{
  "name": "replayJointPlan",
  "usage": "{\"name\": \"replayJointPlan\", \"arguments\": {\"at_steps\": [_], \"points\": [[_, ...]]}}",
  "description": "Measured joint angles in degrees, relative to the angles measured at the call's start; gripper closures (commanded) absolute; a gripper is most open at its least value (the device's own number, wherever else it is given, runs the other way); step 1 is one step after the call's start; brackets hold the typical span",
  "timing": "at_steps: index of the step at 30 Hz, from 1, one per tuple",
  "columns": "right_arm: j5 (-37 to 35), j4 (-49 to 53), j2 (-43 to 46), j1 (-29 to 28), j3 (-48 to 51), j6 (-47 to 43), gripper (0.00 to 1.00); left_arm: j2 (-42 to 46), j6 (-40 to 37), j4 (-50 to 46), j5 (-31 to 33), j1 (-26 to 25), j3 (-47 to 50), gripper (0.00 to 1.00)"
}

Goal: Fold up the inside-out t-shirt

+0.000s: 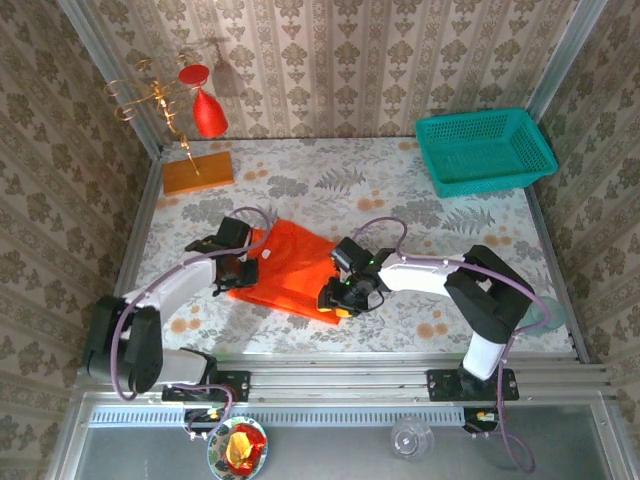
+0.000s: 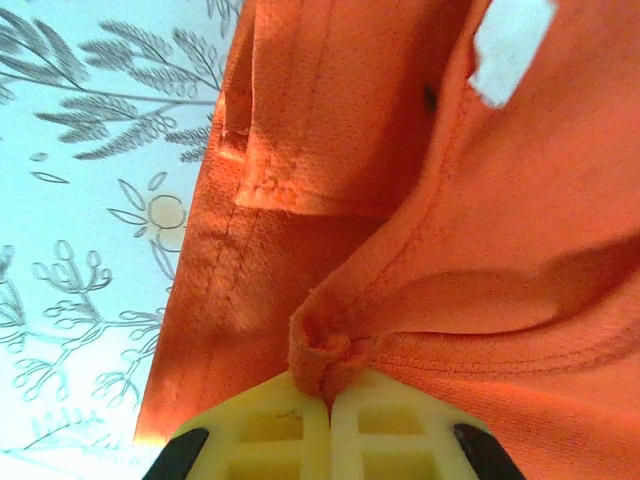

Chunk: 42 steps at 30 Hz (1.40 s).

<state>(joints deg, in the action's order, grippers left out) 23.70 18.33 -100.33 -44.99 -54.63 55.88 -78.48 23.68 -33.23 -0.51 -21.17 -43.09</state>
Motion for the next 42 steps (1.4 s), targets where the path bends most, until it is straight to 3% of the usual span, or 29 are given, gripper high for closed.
{"name": "replayJointPlan", "arguments": {"at_steps": [2, 10, 19, 23, 27, 32, 42], "points": [[-0.7, 0.7, 0.5, 0.9, 0.1, -0.3, 0.51, -2.8, -0.2, 0.7, 0.0, 0.0, 0.0, 0.85], [-2.8, 4.0, 2.9, 2.9, 1.8, -2.3, 0.51, -6.0, 0.9, 1.9, -0.5, -2.1, 0.2, 0.84], [-4.8, 9.9, 9.4, 9.0, 7.7, -5.3, 0.52, 8.7, 8.8, -0.2, -2.5, -9.9, 8.7, 0.82], [-7.0, 14.9, 11.4, 10.5, 8.2, -7.4, 0.52, 15.4, 10.7, -2.8, -3.2, -10.2, 8.6, 0.71], [-7.7, 19.1, 11.8, 11.1, 6.7, -9.8, 0.52, 17.2, 9.9, -3.8, -5.4, -6.8, 4.8, 0.65], [-8.5, 22.8, 11.8, 13.4, -0.6, -13.3, 0.51, 9.6, 8.1, 0.9, -13.4, -0.2, -3.4, 0.57], [-8.9, 25.1, 4.0, 24.4, -10.8, -21.1, 0.51, -14.0, 5.8, 9.4, -24.0, -0.1, -19.0, 0.43]]}}
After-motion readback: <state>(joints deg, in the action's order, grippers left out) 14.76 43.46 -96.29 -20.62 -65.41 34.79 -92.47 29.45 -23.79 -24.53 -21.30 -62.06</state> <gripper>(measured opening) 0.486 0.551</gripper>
